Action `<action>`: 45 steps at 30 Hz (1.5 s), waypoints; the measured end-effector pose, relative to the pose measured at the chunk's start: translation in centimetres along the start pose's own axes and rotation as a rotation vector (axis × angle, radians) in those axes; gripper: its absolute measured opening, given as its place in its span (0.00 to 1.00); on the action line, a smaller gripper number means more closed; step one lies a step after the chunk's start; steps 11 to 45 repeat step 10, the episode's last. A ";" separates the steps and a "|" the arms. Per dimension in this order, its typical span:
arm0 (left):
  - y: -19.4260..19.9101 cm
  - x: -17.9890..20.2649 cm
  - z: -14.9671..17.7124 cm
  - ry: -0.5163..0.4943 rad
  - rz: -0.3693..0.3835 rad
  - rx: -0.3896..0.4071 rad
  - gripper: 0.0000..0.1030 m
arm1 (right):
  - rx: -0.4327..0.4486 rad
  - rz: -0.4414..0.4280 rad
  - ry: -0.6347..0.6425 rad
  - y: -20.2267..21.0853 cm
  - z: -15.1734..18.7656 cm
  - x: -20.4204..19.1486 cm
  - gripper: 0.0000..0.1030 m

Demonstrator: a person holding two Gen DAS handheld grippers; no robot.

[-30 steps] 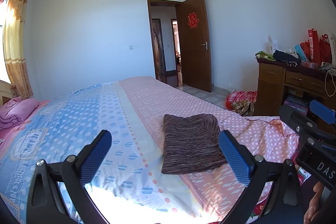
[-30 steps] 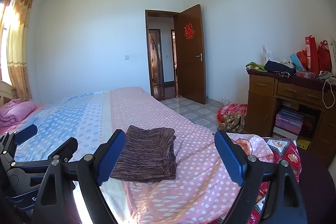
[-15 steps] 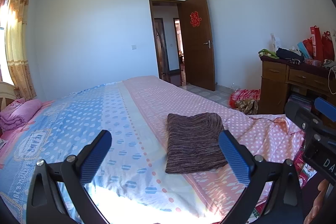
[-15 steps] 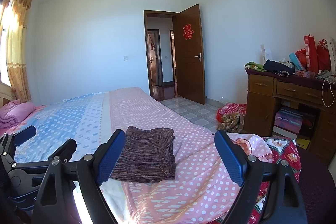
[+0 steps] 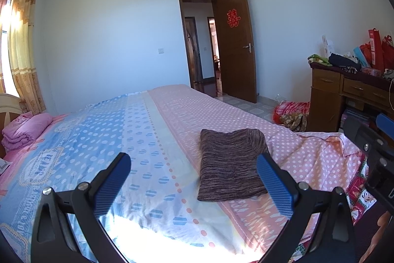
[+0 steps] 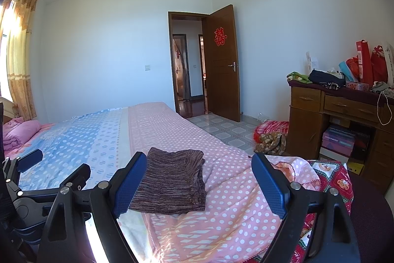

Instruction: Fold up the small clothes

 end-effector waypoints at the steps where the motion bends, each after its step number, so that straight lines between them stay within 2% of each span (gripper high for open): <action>1: -0.1 0.0 0.0 0.002 0.004 0.001 1.00 | 0.000 0.000 0.000 0.0 0.0 0.0 0.85; 8: -0.6 -0.1 0.3 0.002 0.043 -0.020 1.00 | -0.008 0.005 -0.002 -0.1 0.3 -0.2 0.85; 45: -0.8 -0.2 0.4 -0.005 0.032 -0.021 1.00 | -0.011 0.009 -0.003 -0.2 0.5 -0.2 0.85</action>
Point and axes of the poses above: each gripper's, at about its wrist camera, not at the fingertips, and y roughly against the way its jaws point, x to its right, z to its underside, the point moved 6 cm from there along -y, roughly the way its jaws point, and after that the axes turned 11 degrees about -z, right-handed, at the moved point
